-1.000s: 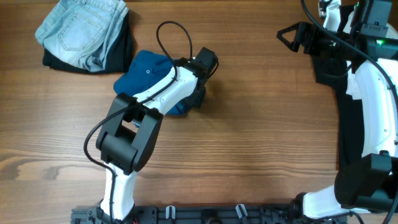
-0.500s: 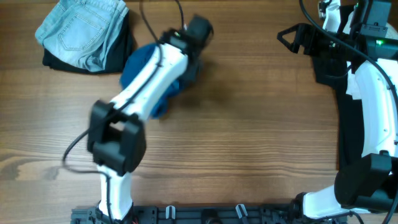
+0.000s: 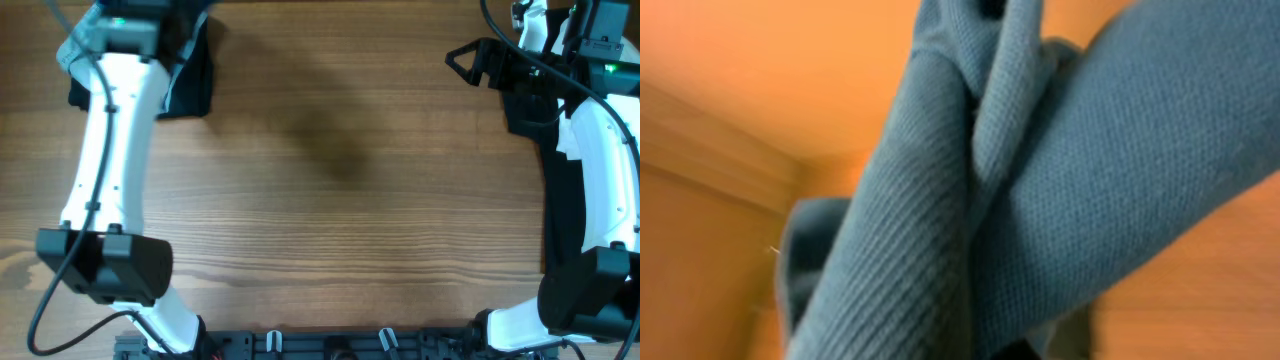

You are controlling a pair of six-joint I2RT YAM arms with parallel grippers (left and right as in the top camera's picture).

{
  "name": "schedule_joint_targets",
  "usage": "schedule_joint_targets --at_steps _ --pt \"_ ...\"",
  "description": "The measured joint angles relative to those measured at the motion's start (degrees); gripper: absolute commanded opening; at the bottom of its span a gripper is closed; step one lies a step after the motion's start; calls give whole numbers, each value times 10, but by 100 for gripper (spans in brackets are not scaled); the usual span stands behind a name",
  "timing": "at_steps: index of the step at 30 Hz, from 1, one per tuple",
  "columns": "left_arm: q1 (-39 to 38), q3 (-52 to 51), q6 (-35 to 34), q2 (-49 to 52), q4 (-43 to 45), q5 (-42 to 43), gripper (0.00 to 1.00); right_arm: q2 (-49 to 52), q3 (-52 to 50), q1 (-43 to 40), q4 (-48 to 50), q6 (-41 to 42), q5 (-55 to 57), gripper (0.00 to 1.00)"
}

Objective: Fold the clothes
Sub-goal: 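Carry the bundle to the jeans stack top-left and place it on top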

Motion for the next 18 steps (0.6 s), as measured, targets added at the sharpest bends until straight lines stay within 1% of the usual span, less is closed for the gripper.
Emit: schedule_joint_targets --at_steps 5,7,10,14,18 --pt "95 0 82 11 163 -3 4 0 0 0 -2 0 1 93" --pt "127 1 101 34 232 -3 4 0 0 0 -6 0 1 93" --pt "166 1 114 87 307 -3 4 0 0 0 -15 0 7 93" --pt "205 1 120 165 366 -3 4 0 0 0 -31 0 25 93" --pt "221 0 121 220 373 -3 4 0 0 0 -31 0 33 93"
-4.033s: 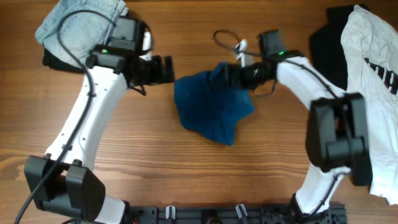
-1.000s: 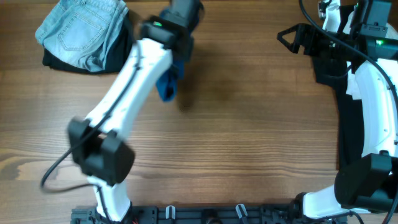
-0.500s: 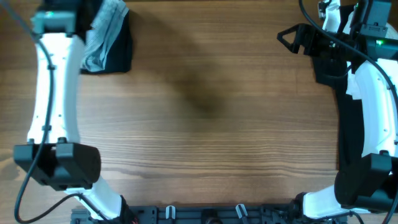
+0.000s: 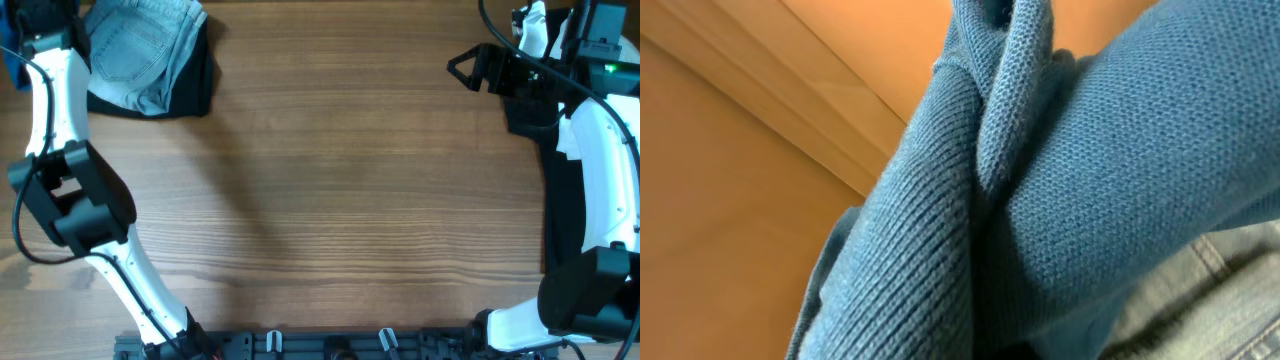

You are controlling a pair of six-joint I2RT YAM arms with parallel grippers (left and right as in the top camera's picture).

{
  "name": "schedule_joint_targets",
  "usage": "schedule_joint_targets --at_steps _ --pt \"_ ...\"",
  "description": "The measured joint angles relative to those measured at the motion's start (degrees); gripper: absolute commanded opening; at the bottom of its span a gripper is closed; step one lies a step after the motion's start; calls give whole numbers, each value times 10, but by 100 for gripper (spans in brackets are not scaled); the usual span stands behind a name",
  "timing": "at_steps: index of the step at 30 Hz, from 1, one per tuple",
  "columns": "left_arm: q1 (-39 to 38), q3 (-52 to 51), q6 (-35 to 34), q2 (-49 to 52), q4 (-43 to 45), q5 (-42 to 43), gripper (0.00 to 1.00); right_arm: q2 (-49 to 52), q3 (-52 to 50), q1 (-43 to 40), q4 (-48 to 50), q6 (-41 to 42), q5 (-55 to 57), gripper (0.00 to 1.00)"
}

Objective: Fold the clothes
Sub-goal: 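Carry the bundle to the jeans stack top-left and place it on top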

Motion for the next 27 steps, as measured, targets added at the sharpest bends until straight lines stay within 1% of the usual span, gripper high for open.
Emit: schedule_joint_targets --at_steps 3,10,13,14,15,16,17,18,20,22,23,24,25,27 --pt "-14 -2 -1 9 -2 0 4 0 0 0 7 0 2 93" --pt "-92 -2 -1 9 -4 -14 4 0 0 0 8 0 2 93" --pt "-106 -2 -1 9 -37 -16 4 0 0 0 8 0 3 93" --pt "-107 -1 -3 8 -60 -16 6 0 0 0 8 0 3 93" --pt "-108 0 -6 7 -87 -15 11 0 0 0 8 0 5 93" --pt "-109 1 -12 7 -129 -13 20 0 0 0 8 0 7 93" --pt "-111 2 -21 7 -165 -7 21 0 0 0 8 0 8 93" --pt "-114 2 -30 7 -201 8 25 0 0 0 10 1 9 93" --pt "-123 2 -52 7 -263 54 38 0 0 0 10 0 9 93" --pt "-133 2 -76 7 -315 111 47 0 0 0 10 0 10 93" --pt "-141 2 -92 7 -333 151 57 0 0 0 10 0 10 93" --pt "-148 2 -103 7 -344 186 70 0 0 0 10 0 10 93" --pt "-156 2 -110 7 -353 212 80 0 0 0 10 0 11 93" --pt "-175 2 -117 7 -357 252 84 0 0 0 10 0 11 93"
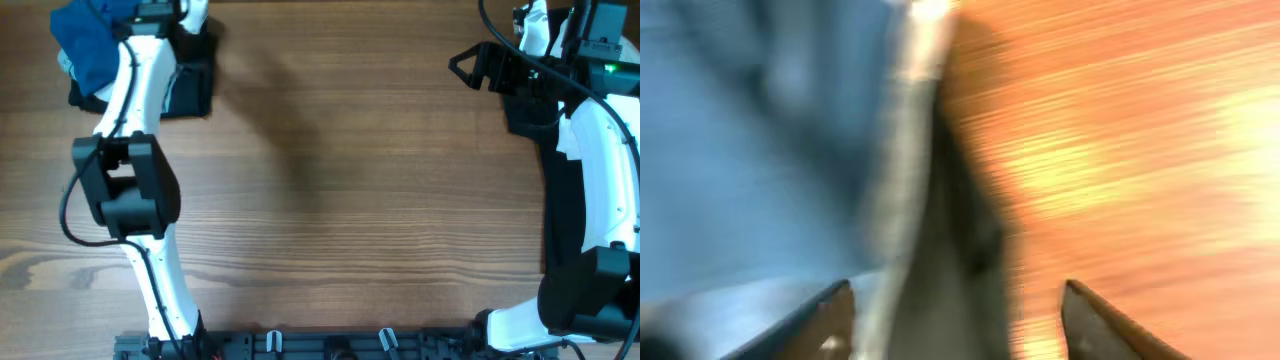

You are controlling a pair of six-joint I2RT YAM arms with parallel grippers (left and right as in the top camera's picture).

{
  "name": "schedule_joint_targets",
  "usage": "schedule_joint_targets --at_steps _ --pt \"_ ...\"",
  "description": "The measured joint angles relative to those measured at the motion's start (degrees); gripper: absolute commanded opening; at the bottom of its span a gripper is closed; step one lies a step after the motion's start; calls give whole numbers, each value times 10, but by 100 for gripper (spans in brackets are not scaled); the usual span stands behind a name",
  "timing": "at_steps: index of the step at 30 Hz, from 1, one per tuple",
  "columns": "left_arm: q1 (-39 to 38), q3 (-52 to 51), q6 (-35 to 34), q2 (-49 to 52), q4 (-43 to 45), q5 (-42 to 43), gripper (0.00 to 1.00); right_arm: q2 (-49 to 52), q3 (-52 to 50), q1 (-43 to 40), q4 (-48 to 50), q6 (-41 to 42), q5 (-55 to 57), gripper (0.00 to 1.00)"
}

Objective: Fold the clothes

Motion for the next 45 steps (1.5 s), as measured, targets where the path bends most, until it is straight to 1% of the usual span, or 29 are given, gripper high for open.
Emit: schedule_joint_targets --at_steps 3,4,6,7,9,10,11,13,15,19,23,26,28,31,33,34,36,37,39,42,45 --pt "-25 0 -17 -3 -2 29 86 0 0 0 0 0 0 93" --pt "-30 2 -27 -6 -3 31 89 0 0 0 0 0 0 93" --pt "-32 13 -57 -20 -1 30 99 0 0 0 0 0 0 93" --pt "-29 18 -76 -31 11 23 100 0 0 0 0 0 0 93" --pt "-9 32 -106 -69 71 6 100 0 0 0 0 0 0 94" --pt "-7 34 -115 -73 76 2 100 0 0 0 0 0 0 93" --pt "18 46 -122 -98 136 -4 100 1 0 0 0 0 0 93" --pt "42 57 -131 -106 197 -12 100 1 0 1 0 0 0 93" --pt "66 60 -143 -97 250 -23 100 2 0 2 -1 0 1 94" --pt "93 60 -155 -30 291 -36 100 2 0 12 -1 0 11 94" --pt "94 60 -166 76 292 -49 100 2 0 14 -1 0 15 94" --pt "90 59 -179 132 290 -55 100 2 0 14 -5 0 15 94" --pt "85 61 -184 142 289 -61 100 2 0 14 -6 0 16 94" --pt "78 69 -189 144 277 -74 100 2 0 14 -10 1 16 88" --pt "72 70 -191 144 270 -83 100 2 0 14 -11 2 18 89" --pt "70 71 -192 143 265 -87 100 2 0 14 -11 2 23 92" --pt "64 74 -197 138 244 -92 100 2 4 14 -12 1 37 93" --pt "61 76 -198 130 222 -91 100 2 14 14 -16 -1 45 97" --pt "55 76 -205 106 170 -84 100 2 52 14 -27 -11 55 100" --pt "43 76 -211 55 122 -71 100 0 118 14 -52 -34 64 99" --pt "33 76 -214 -35 101 -60 100 -22 177 14 -121 -79 68 100"
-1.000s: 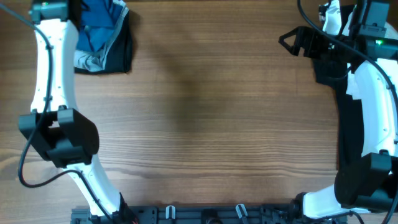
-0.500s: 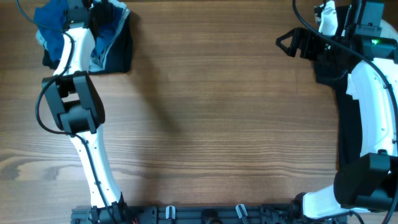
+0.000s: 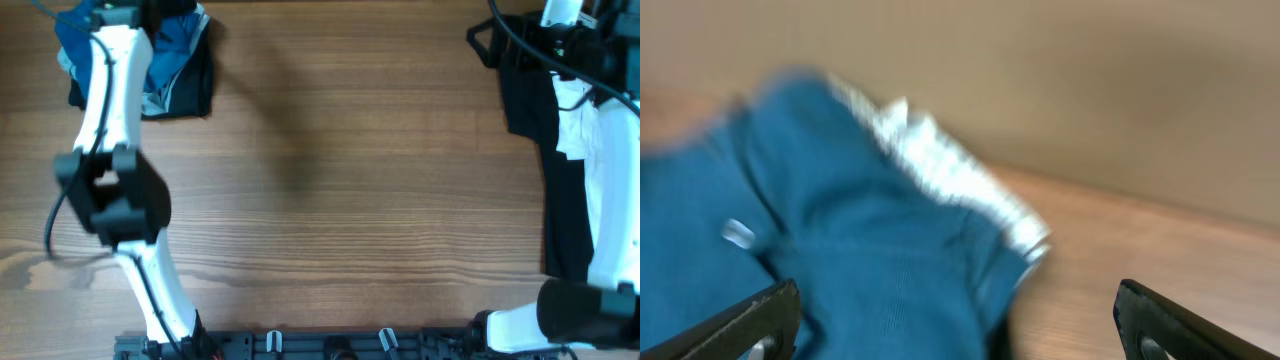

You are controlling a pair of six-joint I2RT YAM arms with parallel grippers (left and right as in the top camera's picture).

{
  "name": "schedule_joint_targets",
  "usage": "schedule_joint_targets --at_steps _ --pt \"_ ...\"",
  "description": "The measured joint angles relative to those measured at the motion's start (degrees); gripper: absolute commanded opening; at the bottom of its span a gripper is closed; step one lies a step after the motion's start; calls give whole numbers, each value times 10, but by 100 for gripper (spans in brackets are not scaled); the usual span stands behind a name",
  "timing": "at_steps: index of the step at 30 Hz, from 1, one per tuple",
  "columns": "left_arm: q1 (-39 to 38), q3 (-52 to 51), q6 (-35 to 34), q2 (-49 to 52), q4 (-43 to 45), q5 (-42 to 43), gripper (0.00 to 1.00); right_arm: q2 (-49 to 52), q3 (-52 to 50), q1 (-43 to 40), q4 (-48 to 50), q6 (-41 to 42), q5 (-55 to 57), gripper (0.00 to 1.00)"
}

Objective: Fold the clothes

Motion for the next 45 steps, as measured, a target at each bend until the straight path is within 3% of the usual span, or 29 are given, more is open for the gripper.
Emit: schedule_joint_targets --at_steps 5,11,16,22,26,30,38,45 --pt "-1 10 -1 -118 2 3 100 -82 31 0 -99 -75 4 100" --pt "-1 12 -1 -116 -12 4 100 -209 35 0 -152 -99 7 100" --pt "-1 12 -1 -113 -23 4 100 -279 42 0 -154 -102 7 100" --pt "-1 12 -1 -113 -24 4 100 -289 42 0 -172 -103 7 100" --pt "-1 12 -1 -113 -24 4 100 -298 2 0 -78 -138 7 100" --pt "-1 12 -1 -113 -24 4 100 -366 -176 18 113 -158 7 100" --pt "-1 12 -3 -113 -24 6 100 -635 -691 105 525 -88 26 100" --pt "-1 12 -3 -113 -25 5 100 -812 -949 127 597 -25 59 100"
